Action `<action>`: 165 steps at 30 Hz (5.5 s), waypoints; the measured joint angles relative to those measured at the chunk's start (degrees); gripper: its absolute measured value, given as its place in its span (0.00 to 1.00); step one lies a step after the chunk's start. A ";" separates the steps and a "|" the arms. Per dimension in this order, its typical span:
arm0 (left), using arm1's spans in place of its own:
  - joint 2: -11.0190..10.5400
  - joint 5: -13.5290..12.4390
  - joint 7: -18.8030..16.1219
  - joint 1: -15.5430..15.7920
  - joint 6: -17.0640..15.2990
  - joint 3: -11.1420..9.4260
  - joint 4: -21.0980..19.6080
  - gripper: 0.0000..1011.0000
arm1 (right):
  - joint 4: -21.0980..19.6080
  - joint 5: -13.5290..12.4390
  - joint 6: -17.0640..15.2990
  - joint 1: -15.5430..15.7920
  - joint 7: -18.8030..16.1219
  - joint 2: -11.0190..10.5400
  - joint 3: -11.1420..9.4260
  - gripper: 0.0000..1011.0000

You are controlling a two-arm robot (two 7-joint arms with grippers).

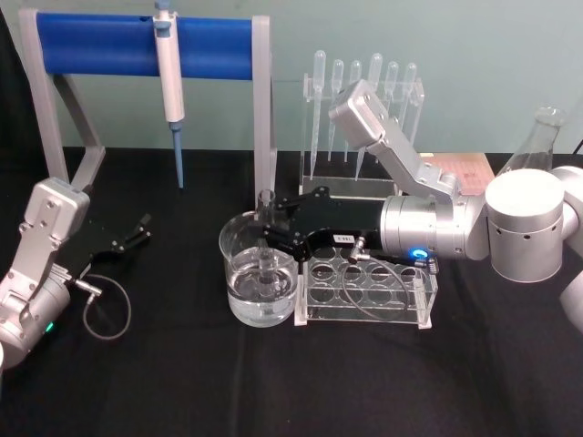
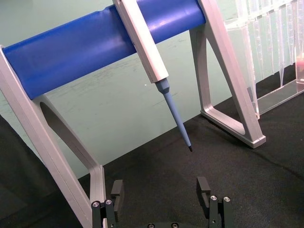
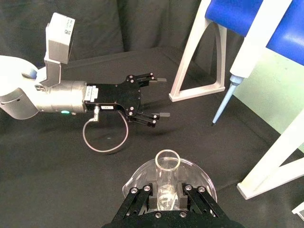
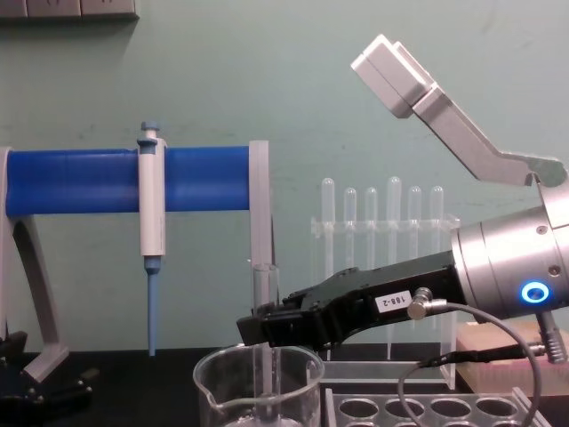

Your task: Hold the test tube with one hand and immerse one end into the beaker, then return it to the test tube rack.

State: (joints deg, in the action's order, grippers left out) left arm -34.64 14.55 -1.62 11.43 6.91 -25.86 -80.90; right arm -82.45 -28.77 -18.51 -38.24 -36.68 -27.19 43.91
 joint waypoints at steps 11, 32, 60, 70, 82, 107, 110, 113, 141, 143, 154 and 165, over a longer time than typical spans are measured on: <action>0.00 0.00 0.00 0.00 0.00 0.00 0.00 0.99 | 0.00 0.00 0.00 0.00 0.02 0.00 0.00 0.22; 0.00 0.00 0.00 0.00 0.00 0.00 0.00 0.99 | 0.01 0.00 0.01 0.00 0.02 0.00 0.00 0.22; 0.00 0.00 0.00 0.00 0.00 0.00 0.00 0.99 | 0.01 0.00 0.01 0.00 0.02 0.00 0.00 0.22; 0.00 0.00 0.00 0.00 0.00 0.00 0.00 0.99 | 0.00 0.00 0.01 0.00 0.02 0.00 0.00 0.22; 0.00 0.00 0.00 0.00 0.00 0.00 0.00 0.99 | 0.01 0.00 0.01 0.00 0.02 0.00 0.00 0.22; 0.00 0.00 0.00 0.00 0.00 0.00 0.00 0.99 | 0.01 0.00 0.00 0.00 0.02 0.00 0.00 0.22; 0.00 0.00 0.00 0.00 0.00 0.00 0.00 0.99 | 0.00 0.00 0.01 0.00 0.02 0.00 0.00 0.22; 0.00 0.00 0.00 0.00 0.00 0.00 0.00 0.99 | 0.01 0.00 0.01 0.00 0.02 0.00 0.00 0.22; 0.00 0.00 0.00 0.00 0.00 0.00 0.00 0.99 | 0.01 0.00 0.01 0.00 0.02 0.00 0.00 0.22; 0.00 0.00 0.00 0.00 0.00 0.00 0.00 0.99 | 0.01 0.00 0.01 0.00 0.02 0.00 0.00 0.22; 0.00 0.00 0.00 0.00 0.00 0.00 0.00 0.99 | 0.01 0.00 0.00 0.00 0.02 0.00 0.00 0.22; 0.00 0.00 0.00 0.00 0.00 0.00 0.00 0.99 | 0.01 0.00 0.01 0.00 0.02 0.00 0.00 0.22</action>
State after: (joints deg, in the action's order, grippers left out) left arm -34.64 14.55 -1.62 11.43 6.91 -25.86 -80.90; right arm -82.45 -28.77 -18.50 -38.24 -36.66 -27.19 43.91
